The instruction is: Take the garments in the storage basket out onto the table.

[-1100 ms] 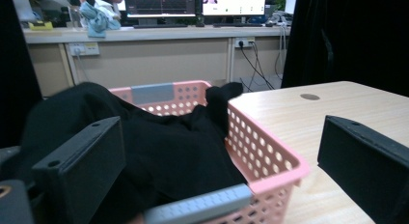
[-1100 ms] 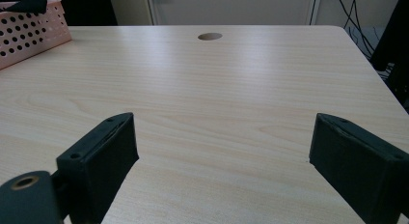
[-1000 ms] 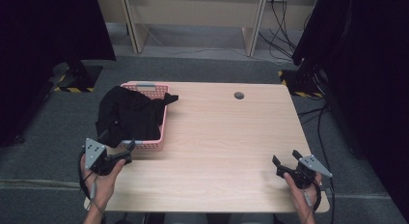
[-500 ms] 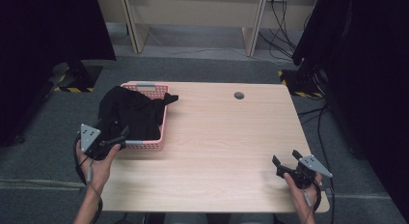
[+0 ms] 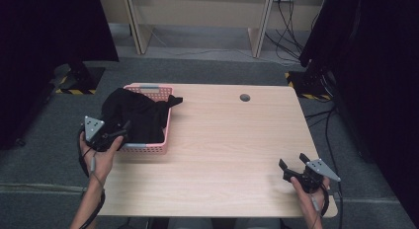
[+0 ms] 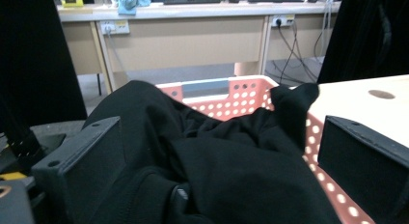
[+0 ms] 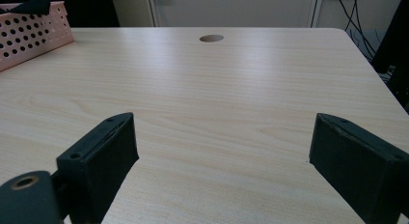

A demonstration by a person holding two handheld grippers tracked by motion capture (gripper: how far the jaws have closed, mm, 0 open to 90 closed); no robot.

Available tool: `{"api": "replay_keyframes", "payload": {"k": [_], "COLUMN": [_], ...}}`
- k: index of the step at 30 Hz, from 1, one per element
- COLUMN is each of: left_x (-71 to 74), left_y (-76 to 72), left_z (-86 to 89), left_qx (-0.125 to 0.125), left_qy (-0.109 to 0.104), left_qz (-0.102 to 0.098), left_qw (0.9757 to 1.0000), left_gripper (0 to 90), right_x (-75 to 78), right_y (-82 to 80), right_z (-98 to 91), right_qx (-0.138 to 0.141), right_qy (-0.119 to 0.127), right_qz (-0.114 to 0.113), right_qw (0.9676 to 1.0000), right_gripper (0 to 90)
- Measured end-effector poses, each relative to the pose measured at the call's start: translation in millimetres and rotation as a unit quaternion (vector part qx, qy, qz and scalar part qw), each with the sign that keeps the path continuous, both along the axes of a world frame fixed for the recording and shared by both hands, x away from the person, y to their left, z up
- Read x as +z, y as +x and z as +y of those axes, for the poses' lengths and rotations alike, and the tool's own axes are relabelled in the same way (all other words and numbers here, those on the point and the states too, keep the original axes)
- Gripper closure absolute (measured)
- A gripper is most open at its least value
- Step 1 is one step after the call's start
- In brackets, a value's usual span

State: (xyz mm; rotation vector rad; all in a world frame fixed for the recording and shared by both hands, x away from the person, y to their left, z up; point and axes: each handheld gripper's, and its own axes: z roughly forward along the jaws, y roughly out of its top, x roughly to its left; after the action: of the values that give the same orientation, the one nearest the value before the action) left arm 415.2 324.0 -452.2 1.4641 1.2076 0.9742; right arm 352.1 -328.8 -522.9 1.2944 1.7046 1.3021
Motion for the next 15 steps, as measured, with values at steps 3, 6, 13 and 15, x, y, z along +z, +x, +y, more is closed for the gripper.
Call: {"api": "replay_keyframes", "payload": {"k": [3, 6, 13, 15], "left_x": [0.2, 0.9, -1.5, -2.4], "left_y": [5.4, 11.2, 27.5, 31.5], "left_z": [2.7, 4.3, 10.4, 11.9], "left_qx": [0.003, 0.005, 0.014, 0.016], "left_qy": [0.0, 0.006, 0.01, 0.014], "left_qz": [0.005, 0.011, 0.029, 0.035], "left_qw": [1.0, 0.9999, 0.9994, 0.9992], "left_gripper": [2.0, 2.1, 2.6, 2.6], "right_x": [0.0, 0.0, 0.0, 0.0], "right_y": [0.1, 0.0, -0.2, -0.1], "right_z": [0.1, 0.5, 0.3, 0.2], "right_qx": [0.0, 0.0, 0.001, 0.001], "right_qy": [-0.001, -0.001, -0.001, -0.001], "right_qz": [0.0, 0.0, -0.001, -0.001], "right_qw": [1.0, 1.0, 1.0, 1.0], "right_gripper": [9.8, 9.8, 9.8, 9.8]}}
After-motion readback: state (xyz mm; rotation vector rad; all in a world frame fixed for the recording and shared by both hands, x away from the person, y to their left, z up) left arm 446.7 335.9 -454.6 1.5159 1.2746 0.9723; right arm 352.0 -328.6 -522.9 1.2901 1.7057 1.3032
